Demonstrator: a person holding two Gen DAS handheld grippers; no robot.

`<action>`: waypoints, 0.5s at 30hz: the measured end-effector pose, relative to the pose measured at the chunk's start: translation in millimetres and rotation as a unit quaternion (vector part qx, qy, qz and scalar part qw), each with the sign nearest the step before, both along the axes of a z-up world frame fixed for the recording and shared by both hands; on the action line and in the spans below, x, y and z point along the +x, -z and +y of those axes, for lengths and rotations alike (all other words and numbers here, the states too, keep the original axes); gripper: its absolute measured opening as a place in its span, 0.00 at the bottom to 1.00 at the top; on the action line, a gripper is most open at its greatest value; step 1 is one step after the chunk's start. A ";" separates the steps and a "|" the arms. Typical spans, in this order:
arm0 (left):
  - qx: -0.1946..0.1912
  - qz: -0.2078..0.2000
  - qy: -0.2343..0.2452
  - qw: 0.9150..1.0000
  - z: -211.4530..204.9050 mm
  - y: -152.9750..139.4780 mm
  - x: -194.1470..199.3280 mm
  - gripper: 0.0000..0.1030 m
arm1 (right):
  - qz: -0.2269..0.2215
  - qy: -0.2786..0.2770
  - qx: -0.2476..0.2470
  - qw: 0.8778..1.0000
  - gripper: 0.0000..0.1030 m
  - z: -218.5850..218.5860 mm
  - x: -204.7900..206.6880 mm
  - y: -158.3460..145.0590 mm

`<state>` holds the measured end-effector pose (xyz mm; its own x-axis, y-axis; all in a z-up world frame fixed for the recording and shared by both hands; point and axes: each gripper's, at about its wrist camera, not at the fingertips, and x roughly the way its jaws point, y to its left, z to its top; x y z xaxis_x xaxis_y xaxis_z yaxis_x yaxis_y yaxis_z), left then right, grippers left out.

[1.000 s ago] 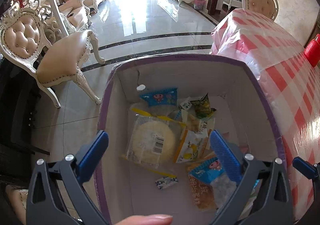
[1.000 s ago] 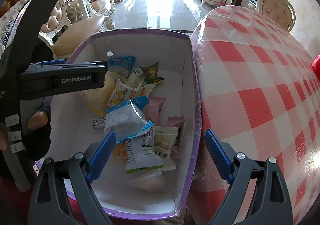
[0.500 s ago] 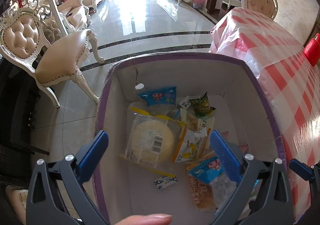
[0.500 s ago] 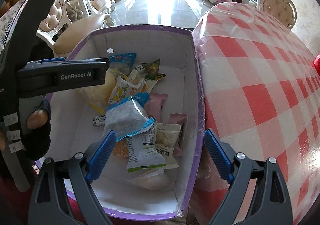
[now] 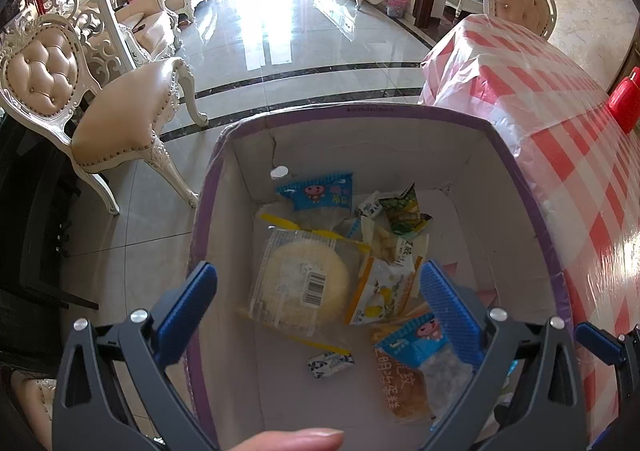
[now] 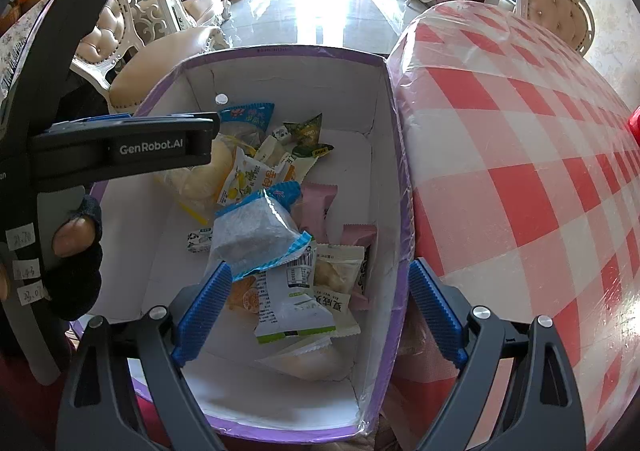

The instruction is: Organize snacks

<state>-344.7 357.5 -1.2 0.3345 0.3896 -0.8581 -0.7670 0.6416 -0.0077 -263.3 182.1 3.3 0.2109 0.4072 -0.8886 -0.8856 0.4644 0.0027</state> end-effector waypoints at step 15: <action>-0.001 0.000 0.000 1.000 1.1 0.7 -0.6 0.99 | 0.000 0.000 0.000 1.000 0.84 0.0 0.2 -0.1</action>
<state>-345.3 358.6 -2.0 0.3338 0.3881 -0.8590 -0.7675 0.6410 -0.0086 -263.1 182.1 3.4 0.2111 0.4074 -0.8885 -0.8857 0.4643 0.0025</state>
